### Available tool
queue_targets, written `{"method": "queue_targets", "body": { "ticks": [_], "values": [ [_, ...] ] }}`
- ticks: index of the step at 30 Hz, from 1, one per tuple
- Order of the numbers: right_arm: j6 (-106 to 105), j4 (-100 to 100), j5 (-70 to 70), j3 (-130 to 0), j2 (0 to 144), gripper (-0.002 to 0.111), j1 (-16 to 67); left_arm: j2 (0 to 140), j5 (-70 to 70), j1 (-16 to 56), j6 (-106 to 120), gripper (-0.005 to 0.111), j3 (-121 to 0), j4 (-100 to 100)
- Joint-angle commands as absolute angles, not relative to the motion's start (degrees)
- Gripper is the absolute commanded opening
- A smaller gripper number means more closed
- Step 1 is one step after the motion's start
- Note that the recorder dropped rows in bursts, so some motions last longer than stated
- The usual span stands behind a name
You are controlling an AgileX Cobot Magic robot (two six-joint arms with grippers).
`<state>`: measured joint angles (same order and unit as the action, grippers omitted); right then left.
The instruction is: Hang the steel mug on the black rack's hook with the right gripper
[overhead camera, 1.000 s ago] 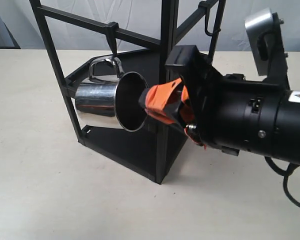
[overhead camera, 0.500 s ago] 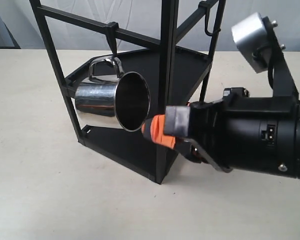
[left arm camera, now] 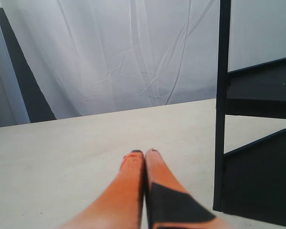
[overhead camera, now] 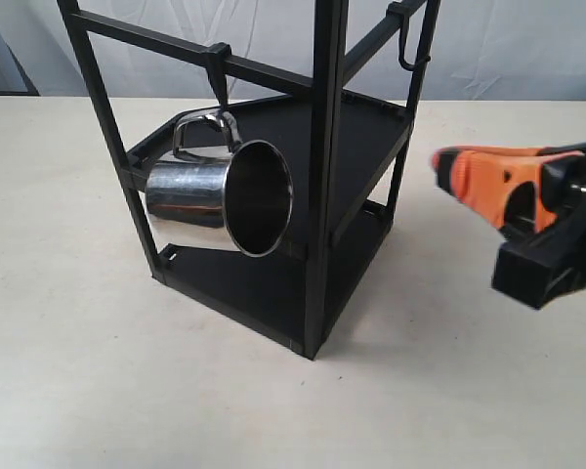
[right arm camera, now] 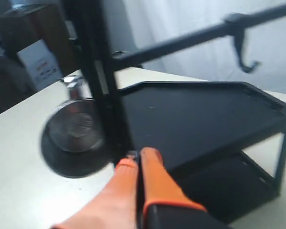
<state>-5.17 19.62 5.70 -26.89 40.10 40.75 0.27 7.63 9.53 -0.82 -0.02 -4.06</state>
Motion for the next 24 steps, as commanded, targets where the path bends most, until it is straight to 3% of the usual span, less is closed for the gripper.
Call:
{"method": "queue_targets", "body": {
  "ticks": [1, 12, 24],
  "values": [
    [-5.46, 22.98, 6.61, -20.1, 33.09, 0.0, 29.0, 0.0, 7.32, 9.8, -0.96, 0.001, 0.0, -4.11],
    [-8.03, 21.42, 14.7, -6.26, 8.55, 0.0, 7.28, 0.0, 7.32, 9.8, -0.96, 0.001, 0.0, -4.11],
    [-7.93, 21.23, 16.21, -0.94, 0.0, 0.0, 3.4, 0.0, 7.32, 9.8, -0.96, 0.001, 0.0, -4.11]
  ]
}}
